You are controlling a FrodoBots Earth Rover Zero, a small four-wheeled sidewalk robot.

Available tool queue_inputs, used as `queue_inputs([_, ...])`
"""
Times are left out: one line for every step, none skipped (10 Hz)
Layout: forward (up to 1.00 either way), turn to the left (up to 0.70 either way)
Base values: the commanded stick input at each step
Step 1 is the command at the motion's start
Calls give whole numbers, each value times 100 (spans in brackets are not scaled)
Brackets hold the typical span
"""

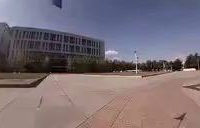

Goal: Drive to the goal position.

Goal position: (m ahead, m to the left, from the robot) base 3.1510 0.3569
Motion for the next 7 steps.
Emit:
queue_inputs([70, 0])
queue_inputs([70, 0])
queue_inputs([70, 0])
queue_inputs([70, 0])
queue_inputs([70, 0])
queue_inputs([70, 6])
queue_inputs([70, 35])
